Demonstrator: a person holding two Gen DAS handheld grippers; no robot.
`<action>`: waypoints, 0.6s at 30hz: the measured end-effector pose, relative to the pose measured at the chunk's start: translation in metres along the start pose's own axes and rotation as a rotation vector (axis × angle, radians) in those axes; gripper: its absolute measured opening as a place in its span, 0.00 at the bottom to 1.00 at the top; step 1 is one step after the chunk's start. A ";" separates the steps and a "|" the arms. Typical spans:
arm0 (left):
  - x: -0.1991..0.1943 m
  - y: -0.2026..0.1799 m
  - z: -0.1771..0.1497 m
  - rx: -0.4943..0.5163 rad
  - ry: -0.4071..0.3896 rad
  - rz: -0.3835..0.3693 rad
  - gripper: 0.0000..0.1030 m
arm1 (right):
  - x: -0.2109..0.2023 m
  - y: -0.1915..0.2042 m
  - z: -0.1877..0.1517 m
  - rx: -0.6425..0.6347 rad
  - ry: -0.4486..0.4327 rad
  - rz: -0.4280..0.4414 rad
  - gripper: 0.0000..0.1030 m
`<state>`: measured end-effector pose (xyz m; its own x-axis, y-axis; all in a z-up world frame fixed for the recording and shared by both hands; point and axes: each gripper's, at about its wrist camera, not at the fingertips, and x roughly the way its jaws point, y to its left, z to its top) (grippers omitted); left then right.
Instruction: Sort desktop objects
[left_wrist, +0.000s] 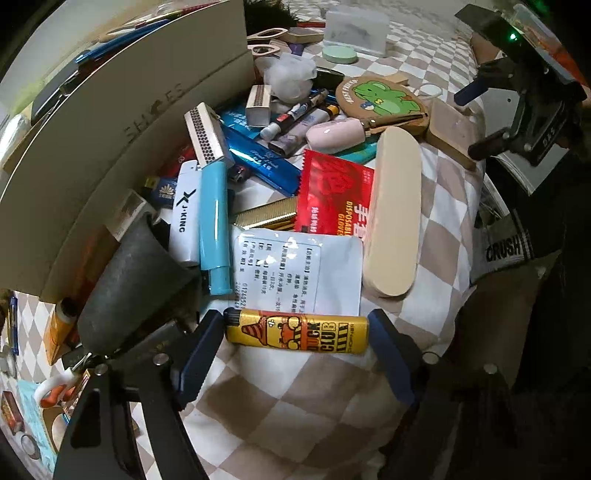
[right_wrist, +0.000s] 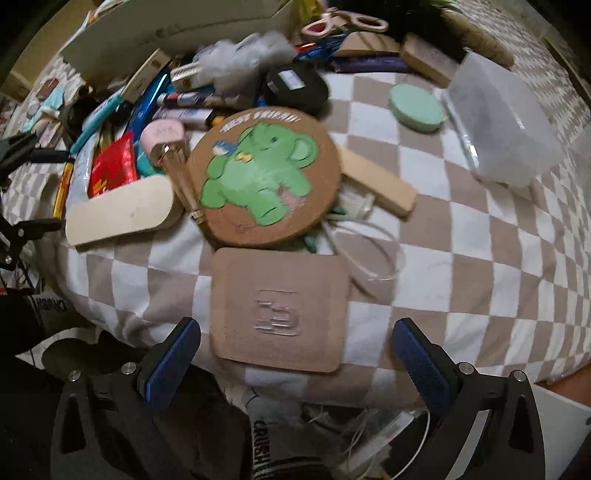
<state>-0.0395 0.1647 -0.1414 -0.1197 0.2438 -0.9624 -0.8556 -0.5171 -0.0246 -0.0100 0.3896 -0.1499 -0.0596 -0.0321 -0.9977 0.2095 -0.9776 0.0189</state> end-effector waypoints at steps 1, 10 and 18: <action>0.000 -0.001 0.000 0.005 0.001 0.000 0.77 | 0.001 0.002 0.000 -0.007 0.000 -0.012 1.00; 0.000 -0.002 -0.001 0.017 -0.003 -0.012 0.77 | 0.009 0.017 -0.001 -0.046 0.002 -0.067 0.77; 0.005 -0.012 -0.002 -0.001 0.001 -0.012 0.78 | -0.009 -0.021 -0.003 0.157 -0.026 0.174 0.76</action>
